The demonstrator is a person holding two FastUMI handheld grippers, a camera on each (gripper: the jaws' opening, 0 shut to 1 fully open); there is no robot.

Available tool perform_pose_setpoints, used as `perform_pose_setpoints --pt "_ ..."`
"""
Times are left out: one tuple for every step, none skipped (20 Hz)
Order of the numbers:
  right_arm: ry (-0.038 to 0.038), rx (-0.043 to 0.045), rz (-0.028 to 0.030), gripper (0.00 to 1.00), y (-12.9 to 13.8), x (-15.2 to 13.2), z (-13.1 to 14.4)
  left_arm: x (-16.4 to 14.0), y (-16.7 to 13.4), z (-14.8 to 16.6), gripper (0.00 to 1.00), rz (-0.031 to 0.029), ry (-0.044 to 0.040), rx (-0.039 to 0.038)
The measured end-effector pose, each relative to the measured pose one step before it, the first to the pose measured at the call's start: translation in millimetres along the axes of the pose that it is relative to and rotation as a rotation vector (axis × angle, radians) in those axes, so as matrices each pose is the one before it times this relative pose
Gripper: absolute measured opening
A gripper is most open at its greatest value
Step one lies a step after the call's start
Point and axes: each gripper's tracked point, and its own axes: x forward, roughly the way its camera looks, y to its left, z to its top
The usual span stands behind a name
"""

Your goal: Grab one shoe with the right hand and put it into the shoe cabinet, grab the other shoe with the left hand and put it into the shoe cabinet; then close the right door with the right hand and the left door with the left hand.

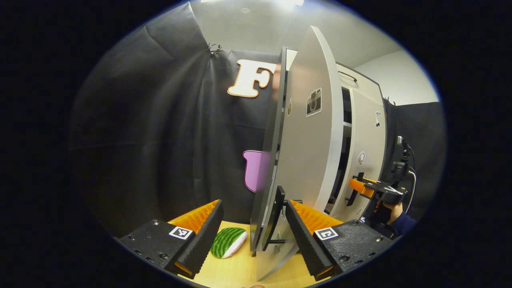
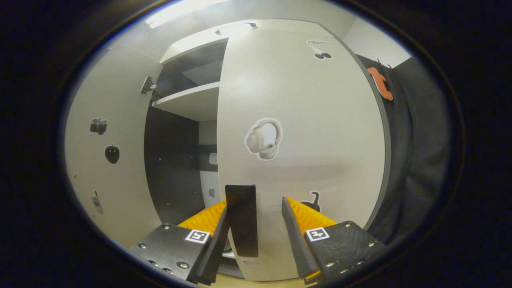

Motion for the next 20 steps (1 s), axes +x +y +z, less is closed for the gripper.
perform_pose_setpoints --pt "0.00006 -0.00078 -0.00121 0.72 -0.03 0.64 -0.36 0.17 -0.98 -0.98 0.91 -0.00757 -0.00246 -0.00289" --pt "0.00517 0.00230 0.00276 0.72 0.28 0.16 0.09 0.56 -0.86 0.55 0.90 -0.00593 -0.00298 -0.00481" --pt "0.01414 0.00866 0.00530 0.72 0.57 -0.43 -1.64 1.25 0.04 0.46 0.89 -0.00467 -0.00390 -0.00802" --pt "0.03345 0.02737 0.01172 0.72 -0.52 -0.54 -3.98 0.13 -1.04 0.17 0.94 -0.00549 -0.00345 -0.01137" --pt "0.03656 0.04816 0.02000 0.72 1.04 -4.07 -5.93 -0.26 -1.60 0.13 0.87 -0.00705 -0.00720 -0.00944" --pt "0.01205 0.05572 0.01677 0.74 -0.48 -4.38 -3.23 0.39 -2.14 0.39 0.86 -0.00693 -0.00385 -0.00712" --pt "0.00391 0.04976 0.01857 0.72 0.41 -5.61 -1.67 1.85 -1.72 -0.09 0.91 -0.00583 -0.00185 -0.00733" --pt "0.00310 0.03159 0.00948 0.75 -1.19 -6.84 -0.99 0.95 -0.88 0.23 0.84 -0.00297 0.00091 -0.00642" --pt "0.00481 0.00791 0.00109 0.72 -2.01 -5.87 -1.84 -0.67 -0.47 -1.06 0.84 -0.00004 0.00063 -0.00122" --pt "-0.00700 -0.01927 -0.02573 0.74 -7.76 -5.92 0.68 -0.31 -0.34 0.16 0.89 0.00228 0.00059 0.00294" --pt "-0.00843 -0.02833 -0.01646 0.77 -5.65 -5.52 1.70 0.24 -1.03 0.04 0.83 0.00072 0.00074 0.00786" --pt "-0.01078 -0.01912 -0.00296 0.75 -1.54 -6.34 2.89 0.27 -2.42 1.16 0.89 -0.00394 -0.00175 0.00924" --pt "-0.00709 -0.00919 -0.00118 0.75 -1.45 -5.43 2.39 -0.22 -4.86 -0.33 0.83 -0.00967 -0.00173 0.00532" --pt "-0.00580 -0.00218 -0.00334 0.75 -1.95 -4.97 3.06 0.63 -6.97 -0.38 0.88 -0.01446 -0.00035 0.00356" --pt "-0.00524 -0.00018 -0.00253 0.75 -1.54 -3.96 3.04 1.00 -6.48 -0.66 0.82 -0.01363 -0.00172 0.00270" --pt "-0.00206 0.00088 -0.00001 0.75 -1.58 -4.71 2.06 2.09 -8.56 -0.54 0.88 -0.01729 -0.00053 0.00203" --pt "0.00409 0.00088 -0.00019 0.75 -2.24 -3.95 0.85 2.52 -7.10 -1.04 0.87 -0.01517 -0.00199 0.00257" --pt "0.00685 -0.00151 -0.00321 0.71 -2.67 -3.45 -0.33 2.12 -8.82 -0.52 0.87 -0.01899 -0.00075 0.00161" --pt "0.00182 -0.00474 -0.00513 0.75 -2.92 -4.11 0.15 3.80 -7.16 -2.25 0.87 -0.01786 0.00012 -0.00041" --pt "-0.00009 -0.00659 -0.00761 0.70 -4.02 -4.84 -0.17 3.60 -7.19 -1.09 0.87 -0.01894 0.00169 -0.00441"
